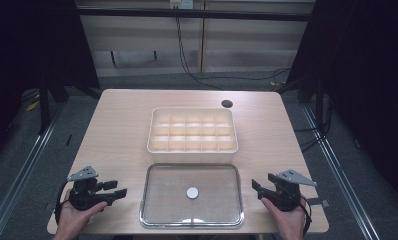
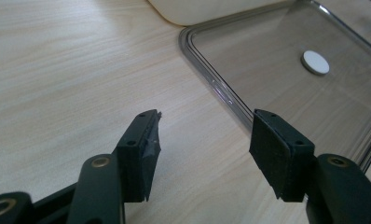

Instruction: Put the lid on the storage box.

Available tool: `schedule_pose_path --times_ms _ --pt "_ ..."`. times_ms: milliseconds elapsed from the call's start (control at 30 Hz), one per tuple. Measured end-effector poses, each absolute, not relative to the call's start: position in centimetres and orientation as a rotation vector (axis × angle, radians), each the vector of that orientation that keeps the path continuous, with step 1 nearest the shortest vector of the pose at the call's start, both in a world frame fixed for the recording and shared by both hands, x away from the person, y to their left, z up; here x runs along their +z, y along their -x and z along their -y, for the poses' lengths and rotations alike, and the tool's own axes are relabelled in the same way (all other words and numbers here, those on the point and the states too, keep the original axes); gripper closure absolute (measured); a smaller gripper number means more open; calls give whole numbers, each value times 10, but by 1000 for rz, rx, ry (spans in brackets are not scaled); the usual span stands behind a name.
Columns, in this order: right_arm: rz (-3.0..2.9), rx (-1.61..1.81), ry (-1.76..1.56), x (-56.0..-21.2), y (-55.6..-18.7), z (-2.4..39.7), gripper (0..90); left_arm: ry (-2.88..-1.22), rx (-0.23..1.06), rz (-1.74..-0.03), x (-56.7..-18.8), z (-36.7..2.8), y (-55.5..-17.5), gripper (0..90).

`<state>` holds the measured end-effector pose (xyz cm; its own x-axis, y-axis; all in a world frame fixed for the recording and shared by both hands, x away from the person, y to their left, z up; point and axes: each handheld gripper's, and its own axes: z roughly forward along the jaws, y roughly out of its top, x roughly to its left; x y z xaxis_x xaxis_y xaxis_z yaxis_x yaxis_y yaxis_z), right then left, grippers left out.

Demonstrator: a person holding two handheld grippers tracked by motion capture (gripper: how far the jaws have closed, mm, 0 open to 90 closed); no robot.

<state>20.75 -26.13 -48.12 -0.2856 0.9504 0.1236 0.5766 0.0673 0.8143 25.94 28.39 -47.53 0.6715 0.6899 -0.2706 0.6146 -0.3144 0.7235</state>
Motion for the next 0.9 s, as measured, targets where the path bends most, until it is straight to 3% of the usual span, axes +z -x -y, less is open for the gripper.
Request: schedule_pose_path --times_ms 333,467,567,600,900 --pt "-1895 1214 -1459 -473 -203 259 456 -2086 210 -907 -478 -279 -257 499" --pt "-1901 1225 -1464 -471 -201 258 490 -2108 128 -950 -477 -276 -257 460" --pt "-1941 1208 -1484 -470 -202 255 462 -2093 81 -970 -477 -274 -259 395" --pt "-1976 1225 -1486 -468 -202 254 383 -2110 85 -947 -475 -271 -259 391" --pt "-2076 1242 -1525 -469 -208 244 362 -2092 31 -943 -472 -258 -264 350"
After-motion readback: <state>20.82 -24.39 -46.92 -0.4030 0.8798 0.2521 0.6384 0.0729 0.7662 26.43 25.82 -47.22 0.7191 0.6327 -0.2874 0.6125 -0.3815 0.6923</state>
